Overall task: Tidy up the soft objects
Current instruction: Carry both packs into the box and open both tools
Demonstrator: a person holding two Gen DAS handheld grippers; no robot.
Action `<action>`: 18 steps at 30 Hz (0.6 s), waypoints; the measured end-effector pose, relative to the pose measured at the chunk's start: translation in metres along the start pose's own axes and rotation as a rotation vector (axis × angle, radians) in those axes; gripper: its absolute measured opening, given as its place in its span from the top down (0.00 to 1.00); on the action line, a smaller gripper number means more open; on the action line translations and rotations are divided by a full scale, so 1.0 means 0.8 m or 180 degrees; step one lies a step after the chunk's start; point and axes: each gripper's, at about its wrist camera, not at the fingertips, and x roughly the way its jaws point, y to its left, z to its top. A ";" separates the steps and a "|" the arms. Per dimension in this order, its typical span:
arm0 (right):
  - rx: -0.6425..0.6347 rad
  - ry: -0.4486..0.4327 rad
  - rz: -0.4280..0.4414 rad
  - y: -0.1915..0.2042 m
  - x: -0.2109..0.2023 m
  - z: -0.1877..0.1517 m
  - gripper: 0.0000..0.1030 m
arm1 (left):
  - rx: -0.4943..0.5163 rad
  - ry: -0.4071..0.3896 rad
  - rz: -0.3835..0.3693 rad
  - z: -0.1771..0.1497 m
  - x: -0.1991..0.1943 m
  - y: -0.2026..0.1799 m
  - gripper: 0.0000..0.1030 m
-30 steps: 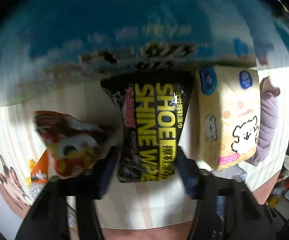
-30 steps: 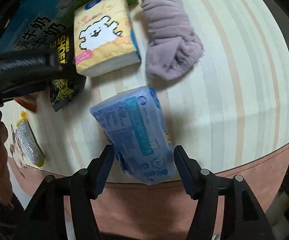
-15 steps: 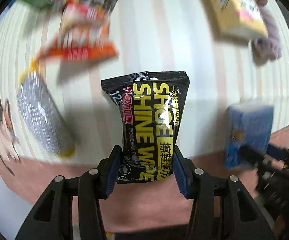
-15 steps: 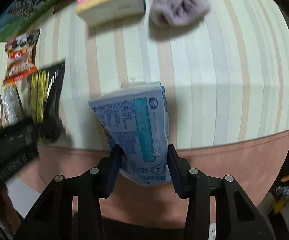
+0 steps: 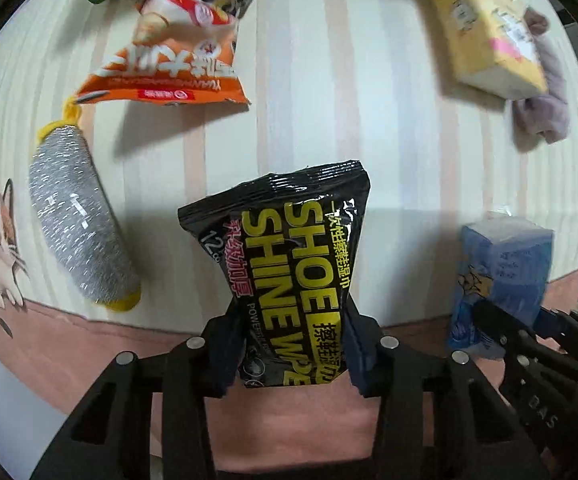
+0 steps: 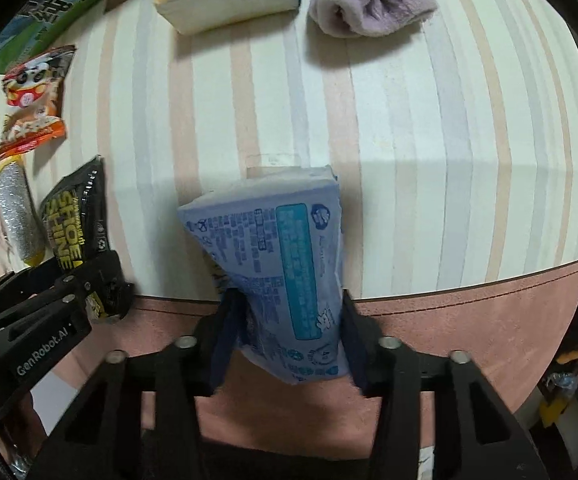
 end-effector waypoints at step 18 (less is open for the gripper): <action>-0.0349 -0.1090 0.0689 0.072 -0.305 0.104 0.68 | -0.0076 -0.1197 -0.0248 0.187 -0.326 0.099 0.62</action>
